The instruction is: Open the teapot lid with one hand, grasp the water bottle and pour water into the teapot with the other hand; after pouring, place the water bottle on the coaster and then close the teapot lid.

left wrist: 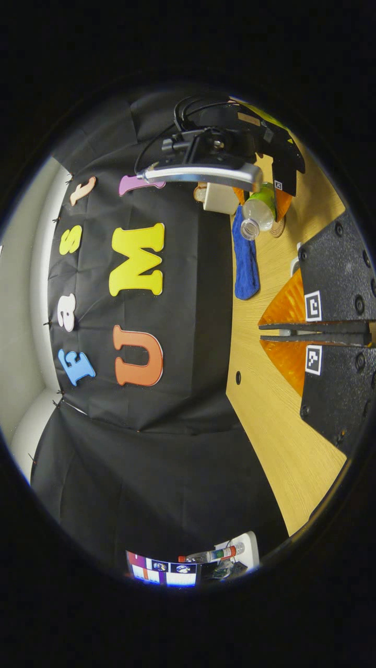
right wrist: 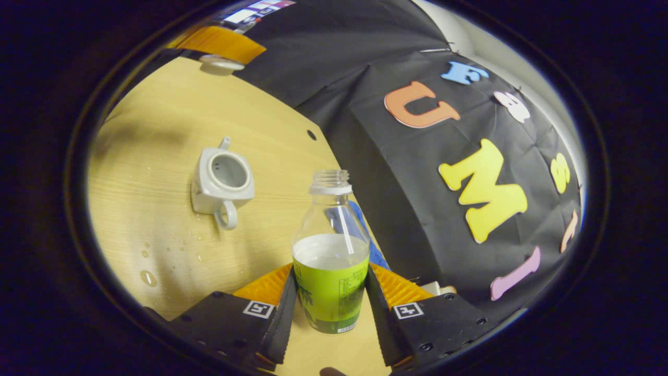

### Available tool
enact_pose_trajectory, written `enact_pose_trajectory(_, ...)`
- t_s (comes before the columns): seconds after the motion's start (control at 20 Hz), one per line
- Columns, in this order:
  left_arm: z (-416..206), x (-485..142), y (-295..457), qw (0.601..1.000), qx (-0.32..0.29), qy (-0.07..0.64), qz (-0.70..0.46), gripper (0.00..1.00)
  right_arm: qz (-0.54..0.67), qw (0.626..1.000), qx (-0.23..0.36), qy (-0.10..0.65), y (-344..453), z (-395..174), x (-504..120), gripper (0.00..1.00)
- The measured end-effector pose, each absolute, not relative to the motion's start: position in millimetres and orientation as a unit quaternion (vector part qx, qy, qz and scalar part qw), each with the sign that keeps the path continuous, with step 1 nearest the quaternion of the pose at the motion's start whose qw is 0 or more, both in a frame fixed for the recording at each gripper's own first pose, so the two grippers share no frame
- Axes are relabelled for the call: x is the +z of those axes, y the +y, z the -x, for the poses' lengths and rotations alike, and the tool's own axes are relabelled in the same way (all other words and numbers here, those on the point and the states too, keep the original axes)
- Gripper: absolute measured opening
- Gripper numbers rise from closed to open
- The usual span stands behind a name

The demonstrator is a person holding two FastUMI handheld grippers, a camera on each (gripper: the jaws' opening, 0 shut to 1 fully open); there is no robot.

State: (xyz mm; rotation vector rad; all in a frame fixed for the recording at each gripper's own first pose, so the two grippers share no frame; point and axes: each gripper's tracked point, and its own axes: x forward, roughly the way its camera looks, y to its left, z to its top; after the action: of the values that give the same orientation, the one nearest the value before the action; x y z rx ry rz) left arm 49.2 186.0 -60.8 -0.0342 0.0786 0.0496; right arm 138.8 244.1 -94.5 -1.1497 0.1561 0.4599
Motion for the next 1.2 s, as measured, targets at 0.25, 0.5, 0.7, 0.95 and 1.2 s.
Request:
enact_pose_trajectory(0.25, -49, -71, 203, 0.998, 0.03, 0.048, 0.02, 0.02, 0.625, 0.752, 0.208, 0.027, 259, -145, -99, 0.7)
enact_pose_trajectory(0.5, -48, -82, 214, 0.997, 0.038, 0.06, 0.021, 0.03, 0.678, 0.709, 0.196, -0.017, 273, -149, -92, 0.7)
enact_pose_trajectory(0.7, -47, -85, 217, 0.997, 0.039, 0.063, 0.02, 0.02, 0.706, 0.68, 0.19, -0.048, 279, -147, -90, 0.68)
enact_pose_trajectory(0.95, -46, -88, 222, 0.997, 0.041, 0.067, 0.014, 0.02, 0.747, 0.634, 0.186, -0.078, 284, -145, -90, 0.68)
enact_pose_trajectory(1.2, -46, -87, 221, 0.997, 0.04, 0.067, 0.014, 0.02, 0.773, 0.601, 0.178, -0.101, 286, -147, -87, 0.68)
